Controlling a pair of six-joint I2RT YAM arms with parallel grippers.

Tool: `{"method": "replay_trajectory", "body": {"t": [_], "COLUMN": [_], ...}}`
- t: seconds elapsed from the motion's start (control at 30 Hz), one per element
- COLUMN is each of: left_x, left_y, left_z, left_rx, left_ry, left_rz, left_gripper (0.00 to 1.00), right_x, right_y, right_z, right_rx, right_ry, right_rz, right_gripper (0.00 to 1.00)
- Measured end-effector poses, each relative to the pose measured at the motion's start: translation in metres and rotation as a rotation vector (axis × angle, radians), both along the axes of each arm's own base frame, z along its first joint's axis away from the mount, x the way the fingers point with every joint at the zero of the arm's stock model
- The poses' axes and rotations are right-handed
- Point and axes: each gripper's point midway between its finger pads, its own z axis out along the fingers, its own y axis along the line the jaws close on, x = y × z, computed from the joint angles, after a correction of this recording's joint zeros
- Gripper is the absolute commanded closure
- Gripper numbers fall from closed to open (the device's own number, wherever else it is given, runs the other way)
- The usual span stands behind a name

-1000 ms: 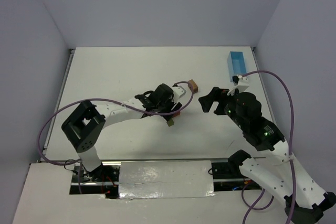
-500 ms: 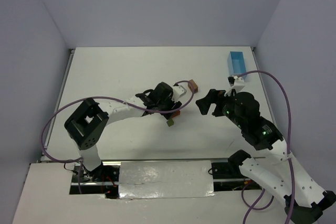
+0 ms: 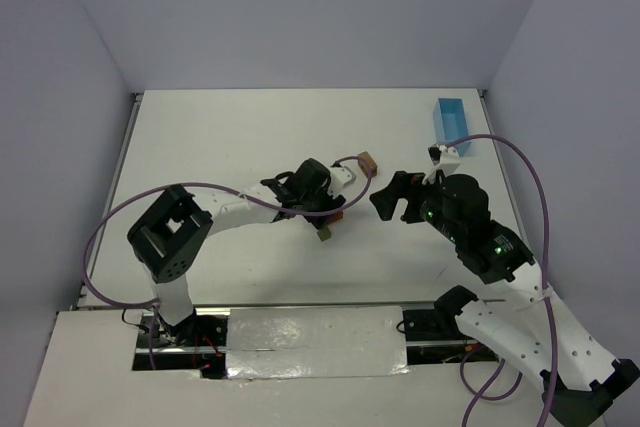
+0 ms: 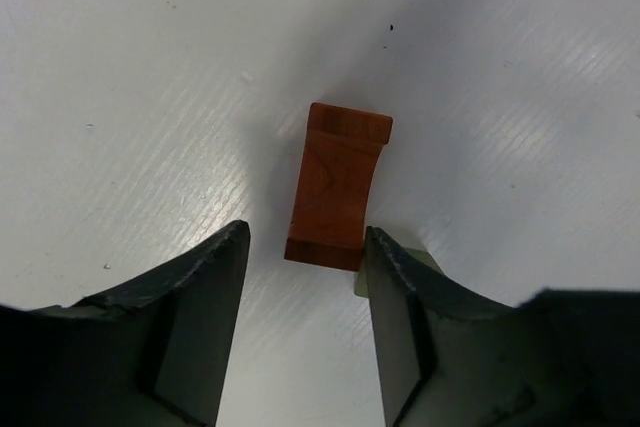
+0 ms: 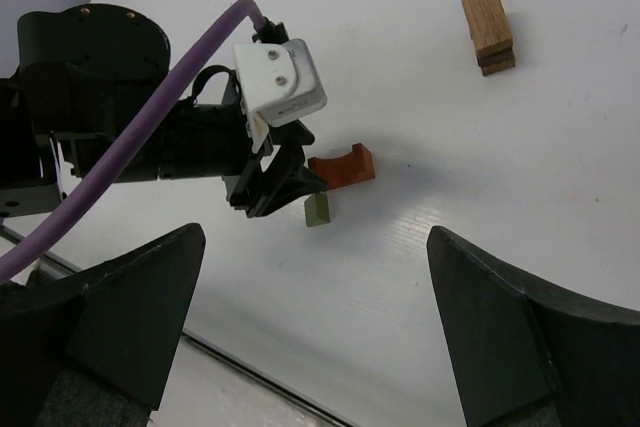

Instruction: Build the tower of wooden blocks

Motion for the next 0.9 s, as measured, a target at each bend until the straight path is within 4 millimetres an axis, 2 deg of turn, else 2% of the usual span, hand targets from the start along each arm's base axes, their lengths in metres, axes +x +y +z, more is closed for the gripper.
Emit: {"method": "replay_trajectory", "body": {"t": [0.13, 0.37, 0.47, 0.8, 0.87, 0.9], "left_x": [0.000, 0.001, 0.001, 0.003, 0.003, 0.003], "left_y": [0.001, 0.003, 0.003, 0.004, 0.004, 0.004], "left_z": [-0.006, -0.011, -0.010, -0.010, -0.010, -0.010], "left_rx": [0.010, 0.018, 0.018, 0.015, 0.016, 0.016], "left_ry": [0.009, 0.017, 0.015, 0.014, 0.013, 0.013], "left_rz": [0.001, 0.006, 0.006, 0.010, 0.011, 0.012], "left_gripper": [0.41, 0.49, 0.60, 0.63, 0.74, 0.76], "right_x": [0.000, 0.000, 0.000, 0.000, 0.000, 0.000], "right_y": [0.001, 0.001, 0.001, 0.003, 0.003, 0.004], "right_z": [0.001, 0.001, 0.001, -0.010, -0.011, -0.011], "right_rx": [0.003, 0.005, 0.005, -0.004, -0.006, -0.005], "right_ry": [-0.002, -0.003, -0.003, 0.015, 0.016, 0.016], "right_rz": [0.003, 0.008, 0.008, 0.015, 0.017, 0.018], "right_gripper": [0.00, 0.00, 0.00, 0.00, 0.00, 0.00]}}
